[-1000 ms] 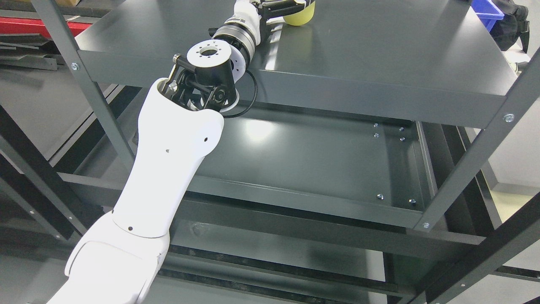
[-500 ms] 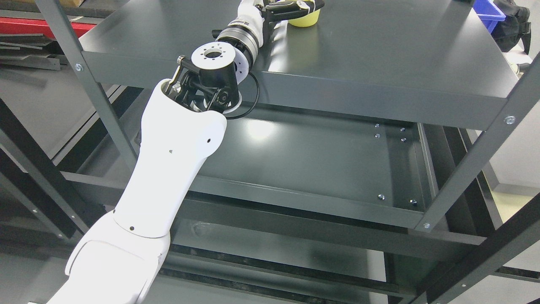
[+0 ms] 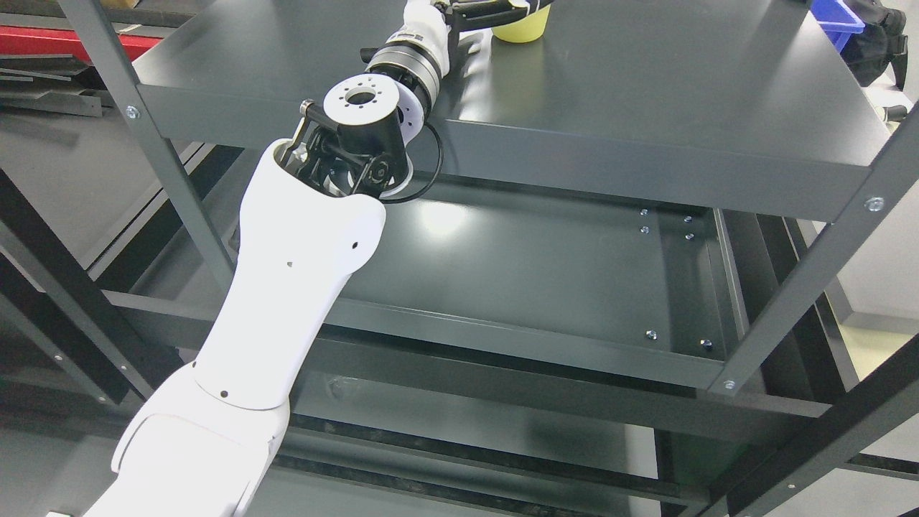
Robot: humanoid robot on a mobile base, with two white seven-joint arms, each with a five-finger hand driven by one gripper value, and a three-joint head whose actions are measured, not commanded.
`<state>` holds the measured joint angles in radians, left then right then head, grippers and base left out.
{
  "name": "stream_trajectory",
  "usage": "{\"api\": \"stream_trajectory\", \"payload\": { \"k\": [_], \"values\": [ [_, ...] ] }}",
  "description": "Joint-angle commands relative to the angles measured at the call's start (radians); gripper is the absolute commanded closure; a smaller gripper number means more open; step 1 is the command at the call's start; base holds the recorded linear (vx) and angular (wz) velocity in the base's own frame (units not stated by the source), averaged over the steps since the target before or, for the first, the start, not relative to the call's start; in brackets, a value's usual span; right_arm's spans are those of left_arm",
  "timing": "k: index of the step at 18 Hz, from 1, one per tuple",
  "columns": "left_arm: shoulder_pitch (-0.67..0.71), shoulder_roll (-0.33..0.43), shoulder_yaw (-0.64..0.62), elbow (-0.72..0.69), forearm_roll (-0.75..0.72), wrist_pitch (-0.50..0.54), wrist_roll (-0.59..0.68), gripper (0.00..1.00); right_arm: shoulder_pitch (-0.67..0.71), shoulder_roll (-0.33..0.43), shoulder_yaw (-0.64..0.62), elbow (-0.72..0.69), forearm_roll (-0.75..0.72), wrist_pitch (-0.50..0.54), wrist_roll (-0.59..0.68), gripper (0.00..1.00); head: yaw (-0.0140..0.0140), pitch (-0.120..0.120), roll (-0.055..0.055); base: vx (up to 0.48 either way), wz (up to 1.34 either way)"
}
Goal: Place yellow IKEA cup on middle right shelf
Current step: 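Lower the yellow cup onto the shelf and open the left hand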
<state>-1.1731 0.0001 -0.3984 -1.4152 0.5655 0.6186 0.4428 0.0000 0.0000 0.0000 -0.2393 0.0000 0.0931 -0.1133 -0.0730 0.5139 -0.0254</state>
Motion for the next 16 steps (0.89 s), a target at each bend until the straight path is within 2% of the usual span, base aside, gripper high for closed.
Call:
{"api": "stream_trajectory", "payload": {
  "k": [1,10,16],
  "values": [
    [-0.008,0.017,0.010,-0.025,-0.035,-0.057,-0.002,0.01,0.014,-0.017,0.017,0.000,-0.025,0.000,-0.003,0.01,0.0000,0.000,0.000,0.000,0.00],
    [-0.005,0.017,0.024,-0.042,-0.053,-0.143,-0.003,0.01,0.014,-0.017,0.017,0.000,-0.025,0.000,-0.003,0.01,0.0000,0.000,0.000,0.001,-0.01],
    [0.044,0.017,0.032,-0.059,-0.053,-0.267,-0.006,0.01,0.014,-0.017,0.017,0.000,-0.025,0.000,-0.003,0.01,0.0000,0.000,0.000,-0.017,0.00]
  ]
}}
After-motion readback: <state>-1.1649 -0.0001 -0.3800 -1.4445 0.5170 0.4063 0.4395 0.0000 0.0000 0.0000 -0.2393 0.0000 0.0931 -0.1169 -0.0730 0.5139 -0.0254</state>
